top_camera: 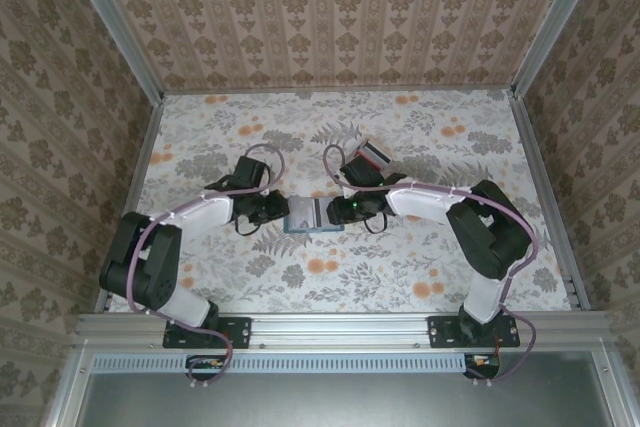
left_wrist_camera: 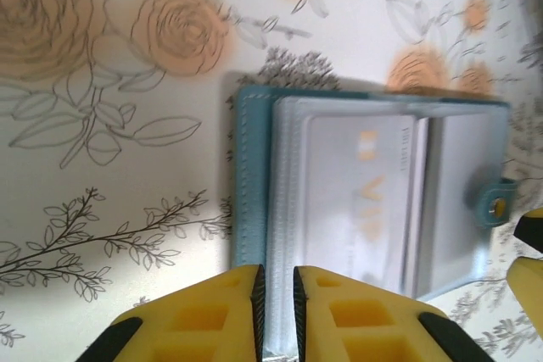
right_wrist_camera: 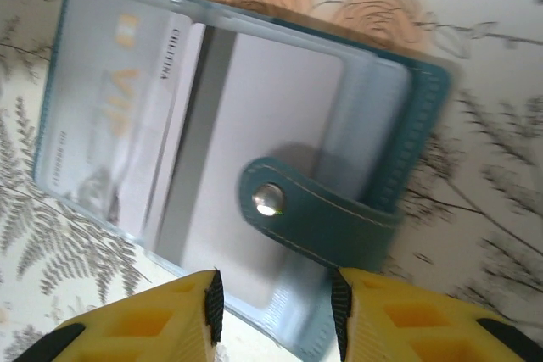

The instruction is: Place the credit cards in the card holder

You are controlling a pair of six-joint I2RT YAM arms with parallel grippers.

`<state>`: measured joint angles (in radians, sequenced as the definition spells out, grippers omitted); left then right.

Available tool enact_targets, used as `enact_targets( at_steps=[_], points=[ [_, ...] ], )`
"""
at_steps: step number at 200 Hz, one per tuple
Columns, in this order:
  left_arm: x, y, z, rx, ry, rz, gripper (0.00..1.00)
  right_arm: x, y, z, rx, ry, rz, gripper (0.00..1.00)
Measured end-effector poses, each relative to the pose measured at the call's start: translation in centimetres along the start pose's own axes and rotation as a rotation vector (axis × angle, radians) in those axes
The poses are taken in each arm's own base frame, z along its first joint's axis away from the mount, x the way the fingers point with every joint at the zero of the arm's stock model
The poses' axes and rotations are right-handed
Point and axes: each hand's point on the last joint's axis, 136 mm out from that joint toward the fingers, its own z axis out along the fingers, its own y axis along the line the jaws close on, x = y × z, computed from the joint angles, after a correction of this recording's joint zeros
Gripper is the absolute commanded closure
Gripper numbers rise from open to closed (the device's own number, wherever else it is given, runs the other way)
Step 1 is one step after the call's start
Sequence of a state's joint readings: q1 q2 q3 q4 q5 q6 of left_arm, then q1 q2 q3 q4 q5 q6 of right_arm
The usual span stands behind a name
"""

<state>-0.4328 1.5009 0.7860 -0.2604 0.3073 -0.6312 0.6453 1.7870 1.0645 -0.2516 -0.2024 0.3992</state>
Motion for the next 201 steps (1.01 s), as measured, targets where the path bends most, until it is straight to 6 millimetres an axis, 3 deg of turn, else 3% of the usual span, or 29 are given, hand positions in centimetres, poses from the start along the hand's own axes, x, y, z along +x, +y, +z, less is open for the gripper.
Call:
enact_targets(
  at_steps=[43, 91, 122, 167, 201],
  points=[
    [-1.1, -1.5, -1.8, 0.009, -0.045, 0.034, 0.74, -0.1, -0.9, -0.6, 0.046, -0.013, -0.029, 0.58],
    [-0.6, -3.9, -0.7, 0.013, -0.013, 0.103, 0.74, 0.5, -1.9, 1.0, 0.082, 0.017, -0.03, 0.5],
    [0.3, -3.6, 0.6, -0.005, 0.027, 0.107, 0.73, -0.2, -1.9, 1.2, 0.096, 0.009, -0.049, 0.5],
    [0.4, -3.5, 0.8, -0.01, 0.035, 0.105, 0.73, -1.3, -2.4, 1.9, 0.124, -0.024, -0.037, 0.62],
    [0.4, -3.5, 0.8, -0.011, 0.034, 0.105, 0.73, -1.9, -3.2, 1.7, 0.123, -0.05, 0.005, 0.56]
  ],
)
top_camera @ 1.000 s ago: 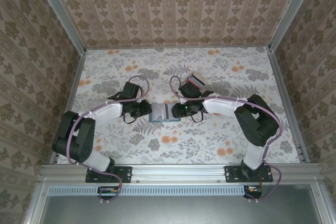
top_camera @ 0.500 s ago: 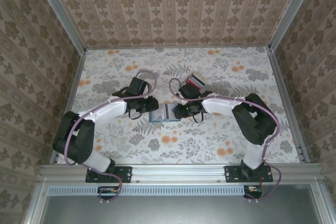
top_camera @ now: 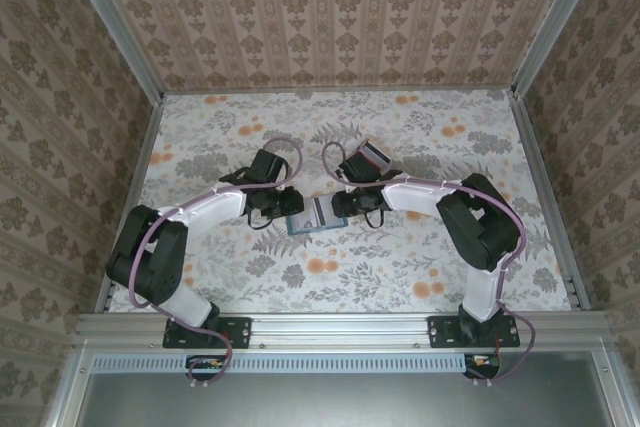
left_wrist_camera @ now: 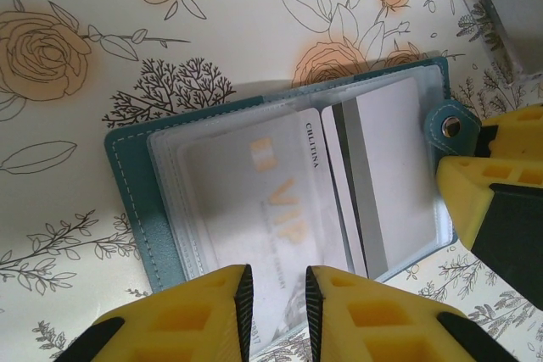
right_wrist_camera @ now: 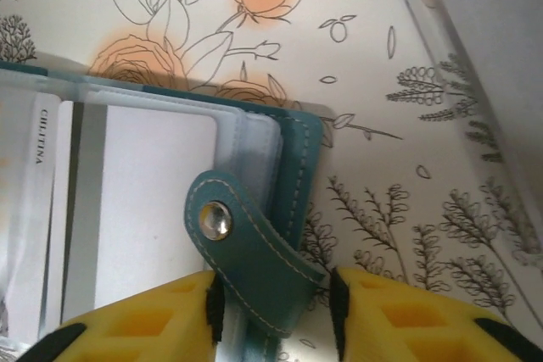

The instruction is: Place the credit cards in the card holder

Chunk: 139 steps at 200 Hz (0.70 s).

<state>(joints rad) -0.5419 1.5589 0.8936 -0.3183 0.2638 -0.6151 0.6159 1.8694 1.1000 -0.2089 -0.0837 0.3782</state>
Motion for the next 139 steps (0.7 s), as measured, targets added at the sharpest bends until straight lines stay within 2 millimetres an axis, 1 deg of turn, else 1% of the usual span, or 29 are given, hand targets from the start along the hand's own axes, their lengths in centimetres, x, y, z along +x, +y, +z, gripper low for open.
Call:
enact_targets(
  at_steps=[22, 33, 56, 71, 86, 103, 117, 139],
  points=[
    [0.1, 0.1, 0.2, -0.003, 0.005, 0.001, 0.73, 0.4, 0.1, -0.6, -0.032, 0.006, 0.024, 0.56],
    [0.3, 0.4, 0.6, -0.011, 0.016, -0.002, 0.74, 0.4, 0.6, -1.3, -0.068, 0.006, 0.034, 0.56],
    [0.7, 1.0, 1.7, -0.032, 0.047, -0.009, 0.74, -0.1, 2.3, -3.0, -0.17, 0.001, 0.047, 0.56],
    [0.8, 1.3, 2.3, -0.041, 0.063, -0.013, 0.74, 0.1, 3.5, -3.5, -0.237, 0.019, 0.055, 0.57],
    [0.3, 0.9, 2.3, -0.033, 0.053, -0.009, 0.75, 0.6, 4.2, -3.6, -0.283, 0.048, 0.075, 0.58],
    [-0.2, 0.6, 2.2, -0.025, 0.042, -0.003, 0.75, 1.2, 4.6, -3.5, -0.31, 0.074, 0.096, 0.58],
    [-0.4, 0.3, 2.1, -0.021, 0.037, 0.0, 0.75, 1.6, 4.6, -3.1, -0.316, 0.088, 0.11, 0.58],
    [-0.8, 0.0, 2.0, -0.016, 0.032, 0.007, 0.75, 2.0, 3.9, -2.4, -0.304, 0.101, 0.142, 0.57]
  ],
)
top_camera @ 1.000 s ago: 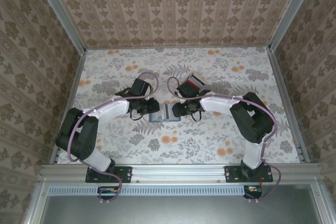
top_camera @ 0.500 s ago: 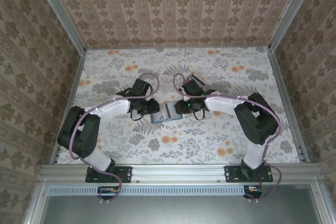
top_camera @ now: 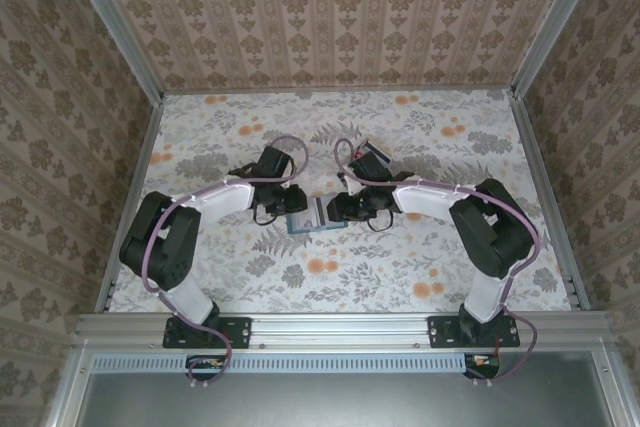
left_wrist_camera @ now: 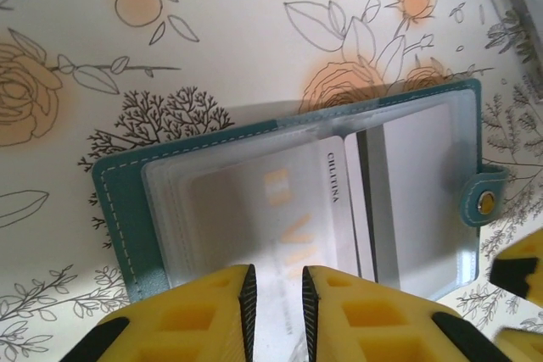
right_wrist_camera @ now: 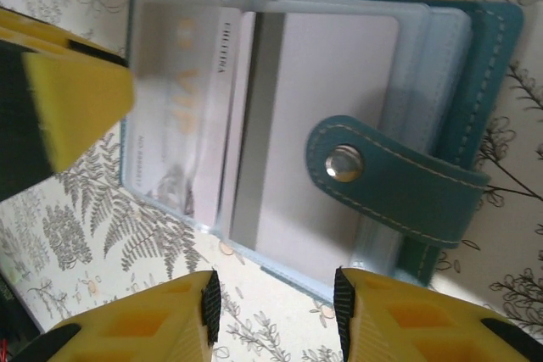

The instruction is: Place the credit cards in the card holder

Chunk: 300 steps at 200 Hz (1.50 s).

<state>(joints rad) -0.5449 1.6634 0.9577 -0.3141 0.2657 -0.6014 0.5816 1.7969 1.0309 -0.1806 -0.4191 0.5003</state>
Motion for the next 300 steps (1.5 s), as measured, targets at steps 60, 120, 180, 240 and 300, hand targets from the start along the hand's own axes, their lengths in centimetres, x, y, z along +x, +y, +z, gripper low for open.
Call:
enact_targets(
  at_steps=[60, 120, 180, 240, 300],
  points=[
    [0.5, -1.6, 0.1, 0.024, 0.01, 0.035, 0.77, -0.6, -1.9, 1.0, 0.006, -0.001, 0.061, 0.58],
    [0.9, -3.0, 0.3, 0.071, 0.026, 0.016, 0.86, -0.6, -1.4, 0.6, -0.012, -0.013, 0.055, 0.58],
    [1.3, -2.5, 2.7, 0.063, 0.072, -0.027, 0.92, -1.0, -0.3, -0.2, -0.057, -0.031, 0.056, 0.58],
    [1.1, -2.7, 3.5, 0.052, 0.082, -0.027, 0.98, -0.8, -0.7, 0.8, -0.065, -0.018, 0.067, 0.57],
    [1.1, -2.7, 3.5, 0.044, 0.085, -0.027, 1.0, -0.8, -1.0, 1.2, -0.055, -0.007, 0.069, 0.57]
  ],
)
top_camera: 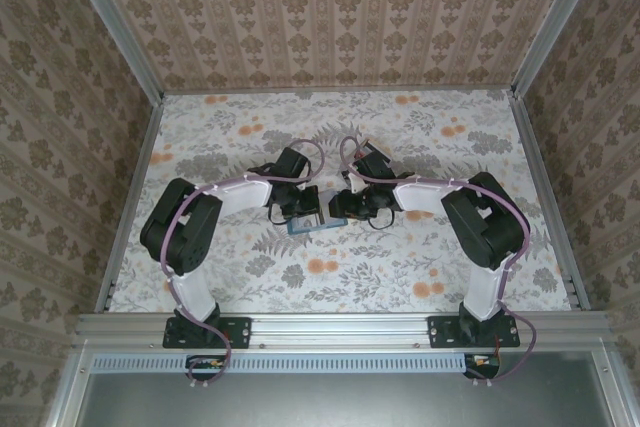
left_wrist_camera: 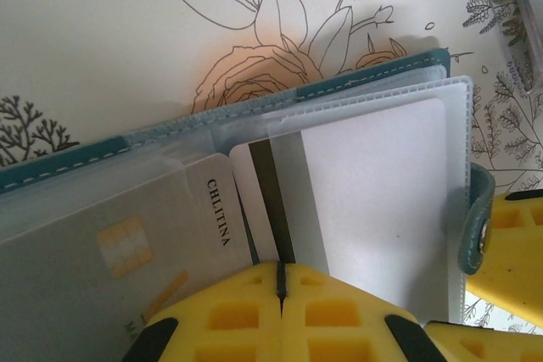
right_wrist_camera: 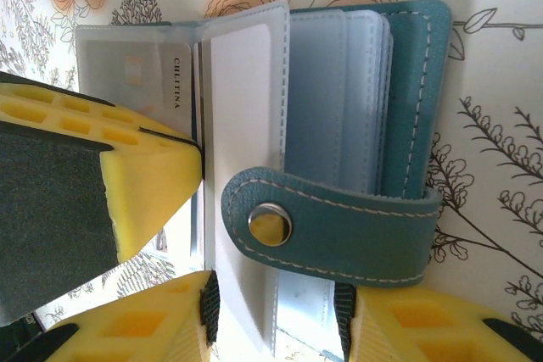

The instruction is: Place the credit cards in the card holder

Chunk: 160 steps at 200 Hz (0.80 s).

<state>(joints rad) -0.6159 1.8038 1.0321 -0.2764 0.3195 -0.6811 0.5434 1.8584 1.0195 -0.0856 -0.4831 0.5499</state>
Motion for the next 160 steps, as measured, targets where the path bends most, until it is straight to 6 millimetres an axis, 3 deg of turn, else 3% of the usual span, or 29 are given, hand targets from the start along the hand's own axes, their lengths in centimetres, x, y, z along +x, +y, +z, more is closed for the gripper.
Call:
enact_targets(
  at_steps=[98, 160],
  points=[
    [0.0, -0.2, 0.3, -0.003, 0.008, 0.003, 1.0, -0.7, 1.5, -1.8, -0.018, -0.037, -0.022, 0.57],
    [-0.1, -0.2, 0.3, -0.005, 0.007, 0.003, 1.0, -0.4, 1.0, -1.4, -0.009, -0.022, -0.013, 0.57]
  ],
)
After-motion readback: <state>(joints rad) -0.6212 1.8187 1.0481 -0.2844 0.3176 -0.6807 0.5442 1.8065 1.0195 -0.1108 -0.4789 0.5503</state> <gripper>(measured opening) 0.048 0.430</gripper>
